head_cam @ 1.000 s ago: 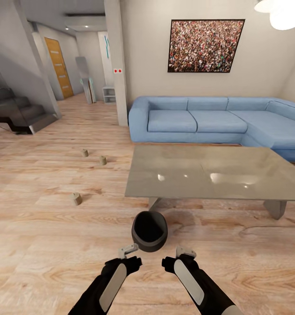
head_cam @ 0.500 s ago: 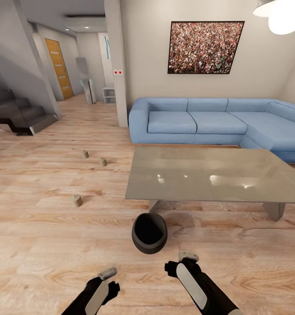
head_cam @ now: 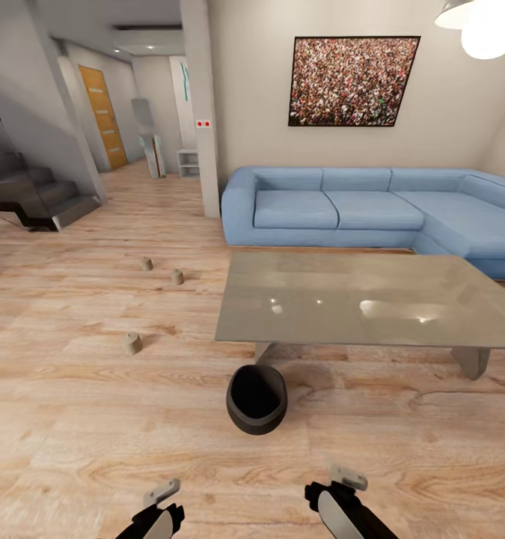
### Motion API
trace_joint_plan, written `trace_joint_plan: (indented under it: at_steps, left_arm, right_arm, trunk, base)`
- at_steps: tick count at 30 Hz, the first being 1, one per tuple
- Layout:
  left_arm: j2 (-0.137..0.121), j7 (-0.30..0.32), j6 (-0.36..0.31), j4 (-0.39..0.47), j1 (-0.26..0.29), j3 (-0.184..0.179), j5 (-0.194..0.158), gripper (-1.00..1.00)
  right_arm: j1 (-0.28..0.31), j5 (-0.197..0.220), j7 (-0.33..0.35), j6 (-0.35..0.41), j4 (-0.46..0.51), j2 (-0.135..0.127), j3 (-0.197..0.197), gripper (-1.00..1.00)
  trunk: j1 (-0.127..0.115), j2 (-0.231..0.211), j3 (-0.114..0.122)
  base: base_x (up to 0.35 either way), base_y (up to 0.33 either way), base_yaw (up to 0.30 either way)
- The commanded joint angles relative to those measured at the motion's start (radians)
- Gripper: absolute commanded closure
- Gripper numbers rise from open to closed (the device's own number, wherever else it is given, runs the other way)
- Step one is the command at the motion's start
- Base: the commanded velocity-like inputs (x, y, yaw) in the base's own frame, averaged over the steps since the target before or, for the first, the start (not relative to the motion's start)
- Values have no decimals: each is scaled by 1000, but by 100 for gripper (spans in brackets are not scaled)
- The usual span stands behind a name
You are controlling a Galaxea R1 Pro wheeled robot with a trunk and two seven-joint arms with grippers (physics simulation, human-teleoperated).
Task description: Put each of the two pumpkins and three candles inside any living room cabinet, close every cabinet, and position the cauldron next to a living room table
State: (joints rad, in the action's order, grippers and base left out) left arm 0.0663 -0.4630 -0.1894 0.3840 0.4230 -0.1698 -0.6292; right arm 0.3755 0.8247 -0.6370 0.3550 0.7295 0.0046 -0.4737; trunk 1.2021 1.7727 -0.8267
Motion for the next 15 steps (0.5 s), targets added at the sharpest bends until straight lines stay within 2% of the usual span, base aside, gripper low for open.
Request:
trace_joint_plan:
  at_steps: [1, 7, 15]
  left_arm:
    - [0, -8, -2, 1, 0, -9, -6, -100]
    - [-4, -8, 0, -5, 0, -10, -8, -100]
    - [-5, -8, 4, -6, 0, -10, -6, -100]
  right_arm:
    - [1, 4, -7, -6, -6, 1, -3, -100]
    - [0, 2, -7, -69, -30, 3, -4, -100]
    - [0, -1, -7, -79, -64, 11, -5, -100]
  trunk:
    - [0, 0, -1]
    - [0, 0, -1]
    - [0, 0, -1]
  base:
    - [0, 0, 190]
    - [-4, 0, 260]
    - [-93, 0, 292]
